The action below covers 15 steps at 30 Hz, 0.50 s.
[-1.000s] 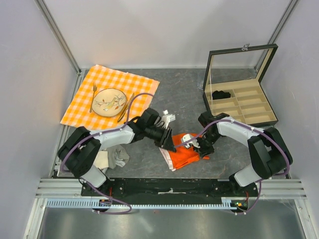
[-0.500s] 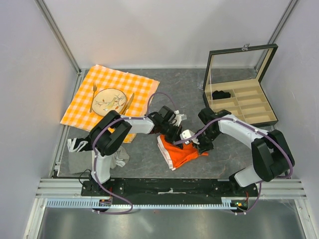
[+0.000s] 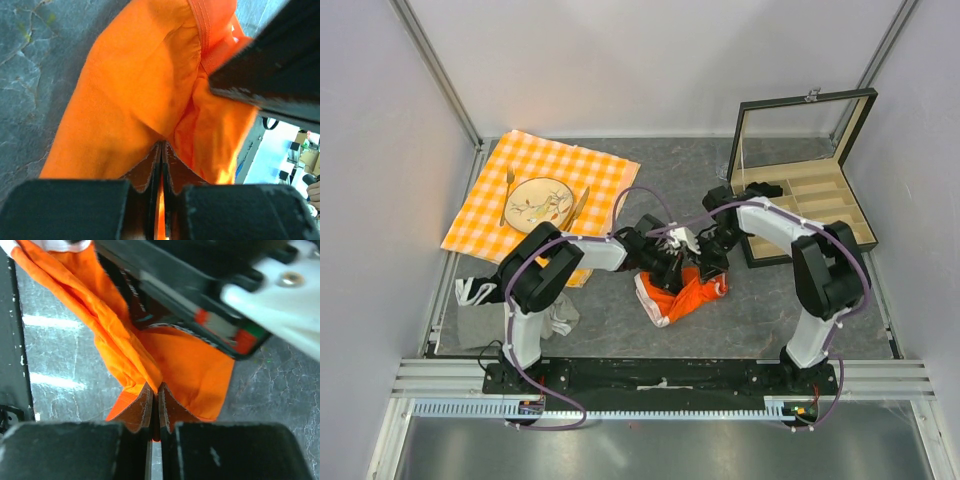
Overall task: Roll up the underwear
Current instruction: Fold the underwear at the center of the board.
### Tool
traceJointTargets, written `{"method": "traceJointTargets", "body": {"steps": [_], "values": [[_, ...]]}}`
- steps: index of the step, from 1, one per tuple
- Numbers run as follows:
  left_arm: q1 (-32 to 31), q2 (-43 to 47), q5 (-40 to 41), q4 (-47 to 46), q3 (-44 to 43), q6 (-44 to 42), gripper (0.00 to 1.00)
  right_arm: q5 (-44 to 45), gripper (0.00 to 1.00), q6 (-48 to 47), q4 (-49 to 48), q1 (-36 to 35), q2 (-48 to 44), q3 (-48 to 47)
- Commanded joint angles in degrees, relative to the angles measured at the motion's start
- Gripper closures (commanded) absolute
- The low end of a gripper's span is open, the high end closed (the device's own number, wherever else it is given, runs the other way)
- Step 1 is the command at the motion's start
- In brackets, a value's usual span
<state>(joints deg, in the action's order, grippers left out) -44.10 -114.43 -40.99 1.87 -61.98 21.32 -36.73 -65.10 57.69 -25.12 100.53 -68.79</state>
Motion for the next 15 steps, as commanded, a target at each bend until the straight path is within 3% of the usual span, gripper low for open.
{"method": "traceJointTargets", "body": {"steps": [1,15], "values": [[-0.03,-0.79,4.34,1.12,3.96,-4.18,0.9,-2.47,0.92,3.57,-0.56,1.57,4.49,-5.46],[1.12,0.87,3.37,-3.71,5.81,-0.76,0.88,5.61,0.92,15.53,-14.44,2.89,8.1,-2.14]]}}
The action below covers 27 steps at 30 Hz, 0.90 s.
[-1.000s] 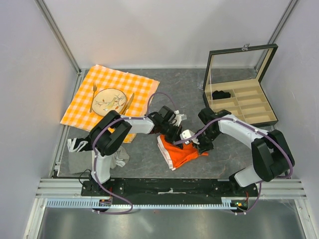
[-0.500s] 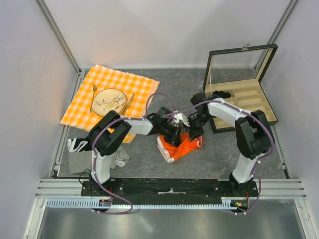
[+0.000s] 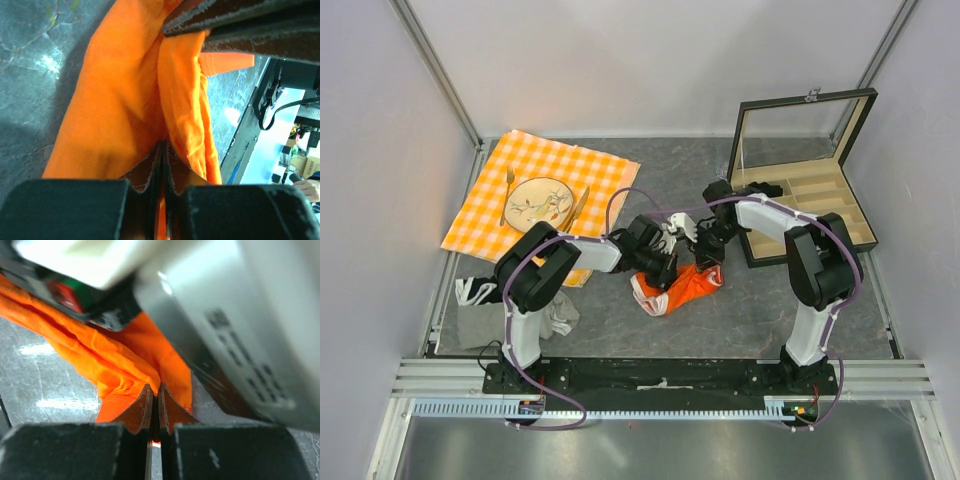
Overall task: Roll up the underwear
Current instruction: Fold the underwear at the center of the board.
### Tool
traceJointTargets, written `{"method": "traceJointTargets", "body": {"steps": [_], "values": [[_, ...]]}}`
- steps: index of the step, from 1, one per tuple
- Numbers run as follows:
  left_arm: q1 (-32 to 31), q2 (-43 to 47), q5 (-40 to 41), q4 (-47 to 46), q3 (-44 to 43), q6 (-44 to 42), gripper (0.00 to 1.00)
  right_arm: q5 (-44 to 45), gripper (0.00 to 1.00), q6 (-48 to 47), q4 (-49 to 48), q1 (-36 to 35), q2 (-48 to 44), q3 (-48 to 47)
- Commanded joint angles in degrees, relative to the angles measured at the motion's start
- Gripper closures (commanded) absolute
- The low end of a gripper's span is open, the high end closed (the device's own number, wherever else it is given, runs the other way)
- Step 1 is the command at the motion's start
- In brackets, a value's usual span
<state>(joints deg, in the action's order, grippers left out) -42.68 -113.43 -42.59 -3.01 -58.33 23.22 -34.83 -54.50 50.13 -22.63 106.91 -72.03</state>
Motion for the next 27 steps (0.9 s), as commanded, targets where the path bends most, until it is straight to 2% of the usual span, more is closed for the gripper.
{"method": "traceJointTargets", "body": {"steps": [1,6,12,24,27], "values": [[-0.39,0.22,5.49,0.81,2.42,-2.31,0.87,3.89,0.92,4.84,-7.15,0.4,1.55,1.97],[1.19,6.97,7.61,-2.88,4.09,1.73,0.75,5.47,0.92,4.4,-8.64,0.4,1.19,4.7],[2.25,13.14,9.19,-3.24,4.45,4.02,0.66,5.47,0.92,4.4,-9.17,0.22,0.75,6.46],[4.97,23.24,12.26,-7.28,11.38,8.59,0.59,4.33,0.92,5.72,-9.52,-1.27,1.8,6.03],[5.93,28.06,15.77,-8.24,14.19,8.94,0.59,4.24,0.92,6.69,-9.7,-1.36,2.16,5.76]]}}
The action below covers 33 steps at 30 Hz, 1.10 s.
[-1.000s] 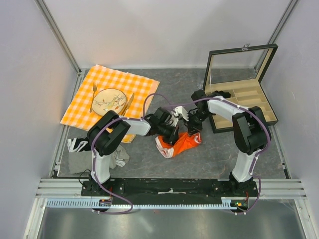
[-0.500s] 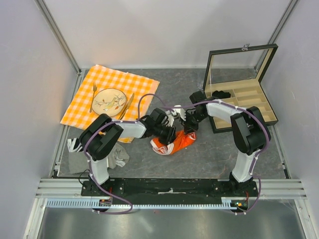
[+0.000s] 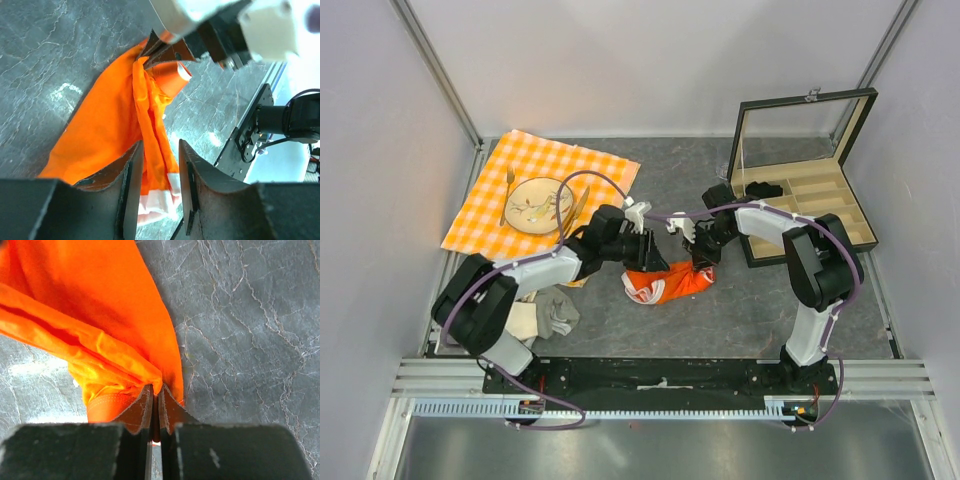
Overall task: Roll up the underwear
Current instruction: Fold the underwear at the center of the board.
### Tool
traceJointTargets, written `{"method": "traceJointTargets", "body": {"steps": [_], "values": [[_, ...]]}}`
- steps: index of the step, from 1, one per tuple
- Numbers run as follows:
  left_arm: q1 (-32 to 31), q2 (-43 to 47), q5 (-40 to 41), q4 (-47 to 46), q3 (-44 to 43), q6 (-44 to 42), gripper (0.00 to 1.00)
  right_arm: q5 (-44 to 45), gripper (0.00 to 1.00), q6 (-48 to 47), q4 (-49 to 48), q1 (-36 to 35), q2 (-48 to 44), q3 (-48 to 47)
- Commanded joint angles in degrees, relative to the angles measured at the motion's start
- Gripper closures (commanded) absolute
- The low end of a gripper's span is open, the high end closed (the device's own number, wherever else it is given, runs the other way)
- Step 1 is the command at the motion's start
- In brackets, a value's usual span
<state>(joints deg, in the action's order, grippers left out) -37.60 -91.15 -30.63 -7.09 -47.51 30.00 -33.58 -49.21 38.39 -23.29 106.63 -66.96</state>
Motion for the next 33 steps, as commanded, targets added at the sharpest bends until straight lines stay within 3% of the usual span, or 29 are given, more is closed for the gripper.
{"method": "traceJointTargets", "body": {"steps": [1,8,12,14,17,30,33], "values": [[1.39,7.2,5.13,-4.68,4.34,2.08,0.59,3.0,0.92,1.49,2.12,-0.71,2.44,0.69],[0.61,21.09,6.29,-5.21,11.38,-3.36,0.58,2.03,0.92,2.72,2.12,-0.79,2.97,0.34],[-1.68,24.27,8.66,0.75,12.0,-6.79,0.49,1.94,0.92,2.89,2.04,-0.88,3.15,0.25],[-2.82,24.36,8.05,1.91,12.26,-6.97,0.39,1.94,0.91,2.8,2.04,-0.97,3.15,0.25],[-4.93,23.84,8.39,1.64,12.79,-6.88,0.36,1.94,0.92,2.89,2.13,-1.06,3.06,0.34],[-9.07,11.18,14.54,4.19,6.37,-8.47,0.36,2.38,0.91,2.89,2.12,-1.23,3.41,0.34],[-9.07,11.17,17.87,5.42,6.11,-8.38,0.43,2.29,0.91,2.89,2.13,-1.23,3.5,0.34]]}}
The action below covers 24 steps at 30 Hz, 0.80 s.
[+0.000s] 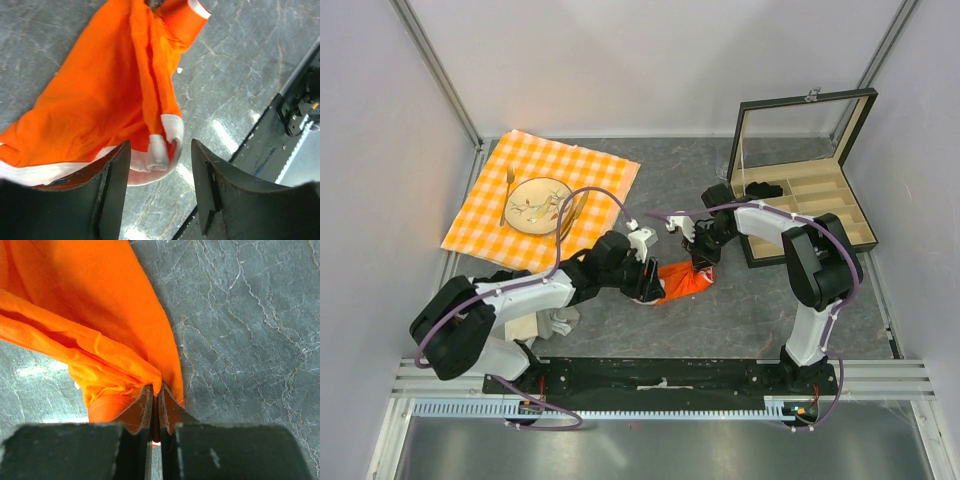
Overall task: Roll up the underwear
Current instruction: Fold the underwear at the center of the board.
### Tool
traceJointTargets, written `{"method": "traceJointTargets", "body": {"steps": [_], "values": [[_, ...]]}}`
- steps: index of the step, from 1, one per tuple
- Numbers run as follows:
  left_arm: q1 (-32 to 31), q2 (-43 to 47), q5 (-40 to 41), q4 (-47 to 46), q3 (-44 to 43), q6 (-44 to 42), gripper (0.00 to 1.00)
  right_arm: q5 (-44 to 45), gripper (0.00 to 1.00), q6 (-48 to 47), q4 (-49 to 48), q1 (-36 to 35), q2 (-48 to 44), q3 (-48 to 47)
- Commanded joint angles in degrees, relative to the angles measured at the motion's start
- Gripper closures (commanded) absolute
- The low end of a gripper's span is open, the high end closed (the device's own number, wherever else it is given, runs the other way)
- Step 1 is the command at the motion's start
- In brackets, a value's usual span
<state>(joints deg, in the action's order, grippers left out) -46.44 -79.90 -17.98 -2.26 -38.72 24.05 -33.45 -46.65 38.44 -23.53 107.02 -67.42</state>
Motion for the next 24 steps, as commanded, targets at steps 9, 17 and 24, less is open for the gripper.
{"method": "traceJointTargets", "body": {"steps": [9,17,24], "values": [[7.32,-4.21,3.13,1.82,-3.47,0.64,0.96,2.6,0.91,0.86,1.56,-1.17,3.37,1.06],[12.86,-11.15,2.86,1.47,-2.94,0.29,0.96,3.13,0.91,1.74,0.94,-1.17,3.54,1.32],[15.23,-16.15,4.18,0.33,-3.02,0.03,0.94,2.95,0.79,1.65,0.85,-1.17,2.58,1.94]]}}
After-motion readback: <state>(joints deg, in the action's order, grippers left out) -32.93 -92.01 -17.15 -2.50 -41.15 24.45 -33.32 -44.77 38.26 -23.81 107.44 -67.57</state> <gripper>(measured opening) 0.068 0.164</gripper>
